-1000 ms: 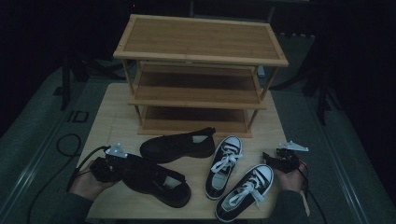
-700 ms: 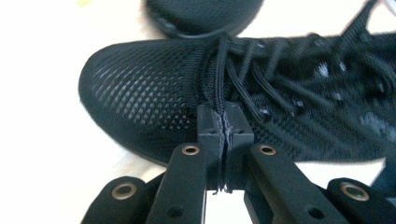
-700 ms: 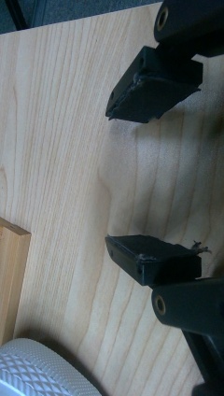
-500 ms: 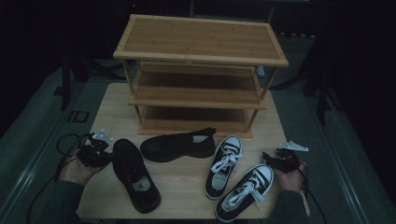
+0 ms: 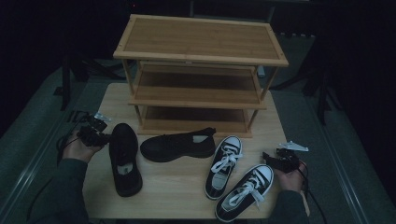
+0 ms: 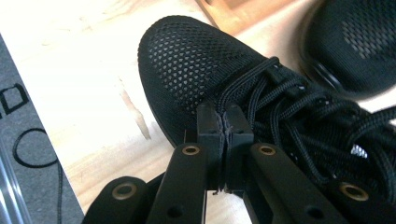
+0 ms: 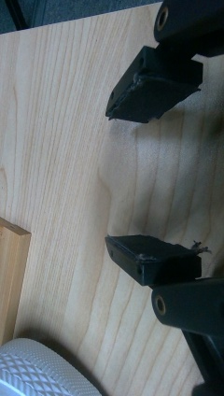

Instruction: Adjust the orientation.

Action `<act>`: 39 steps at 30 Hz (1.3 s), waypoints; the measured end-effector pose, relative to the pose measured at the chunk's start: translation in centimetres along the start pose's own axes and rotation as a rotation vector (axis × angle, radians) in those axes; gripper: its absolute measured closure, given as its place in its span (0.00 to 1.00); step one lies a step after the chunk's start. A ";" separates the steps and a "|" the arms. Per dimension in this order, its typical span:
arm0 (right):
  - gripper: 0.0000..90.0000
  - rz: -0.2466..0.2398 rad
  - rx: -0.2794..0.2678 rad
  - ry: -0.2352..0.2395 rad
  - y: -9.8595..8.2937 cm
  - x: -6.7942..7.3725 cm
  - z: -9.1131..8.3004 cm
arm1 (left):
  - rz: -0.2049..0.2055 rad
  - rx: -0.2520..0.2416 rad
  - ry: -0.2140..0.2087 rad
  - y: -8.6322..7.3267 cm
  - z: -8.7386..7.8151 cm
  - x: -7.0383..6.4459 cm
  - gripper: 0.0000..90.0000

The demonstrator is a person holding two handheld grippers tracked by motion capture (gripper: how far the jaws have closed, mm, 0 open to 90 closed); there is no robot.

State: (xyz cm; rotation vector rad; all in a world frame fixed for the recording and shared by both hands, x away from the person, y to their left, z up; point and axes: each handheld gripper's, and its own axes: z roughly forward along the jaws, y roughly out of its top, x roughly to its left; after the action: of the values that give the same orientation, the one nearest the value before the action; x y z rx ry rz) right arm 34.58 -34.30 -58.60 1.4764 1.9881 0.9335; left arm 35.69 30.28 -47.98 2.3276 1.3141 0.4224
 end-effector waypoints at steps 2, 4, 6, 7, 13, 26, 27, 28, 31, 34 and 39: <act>0.35 0.000 -0.001 0.000 0.0 0.0 0.0 | -0.012 -0.001 -0.018 0.1 0.2 0.3 0.99; 0.35 0.000 0.000 0.000 0.0 0.0 0.0 | -0.015 -0.005 -0.017 0.1 0.2 0.3 0.98; 0.35 0.000 0.000 0.000 0.0 0.0 0.0 | -0.024 -0.006 -0.013 -0.1 0.0 0.3 0.95; 0.35 0.000 0.000 0.000 0.0 0.0 0.0 | -0.029 -0.007 -0.014 -0.1 -0.1 0.3 0.91; 0.35 -0.001 -0.001 0.000 0.0 0.0 0.0 | -0.069 -0.033 -0.033 -0.6 -1.3 0.1 0.66; 0.35 -0.001 0.000 -0.001 0.0 0.0 0.0 | -0.086 -0.069 -0.045 -1.2 -3.5 -1.3 0.40; 0.35 -0.001 0.000 -0.001 0.0 0.0 0.0 | -0.081 -0.069 -0.044 -1.2 -3.6 -1.5 0.40; 0.35 -0.001 0.000 -0.001 0.0 0.0 0.0 | -0.077 -0.068 -0.040 -1.2 -3.7 -1.7 0.39; 0.35 -0.001 0.000 -0.001 0.0 0.0 0.0 | -0.072 -0.067 -0.043 -1.3 -4.0 -2.1 0.37; 0.35 -0.001 0.000 -0.001 0.0 0.0 0.0 | -0.066 -0.077 -0.061 -1.4 -4.4 -2.6 0.36; 0.35 -0.001 0.000 0.000 0.0 0.0 0.0 | -0.043 -0.070 -0.073 -1.5 -4.5 -3.5 0.38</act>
State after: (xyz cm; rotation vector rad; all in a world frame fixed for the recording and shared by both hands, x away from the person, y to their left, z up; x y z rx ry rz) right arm 34.57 -34.29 -58.61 1.4755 1.9879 0.9331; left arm 30.76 28.89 -45.04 2.2316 1.2920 0.3604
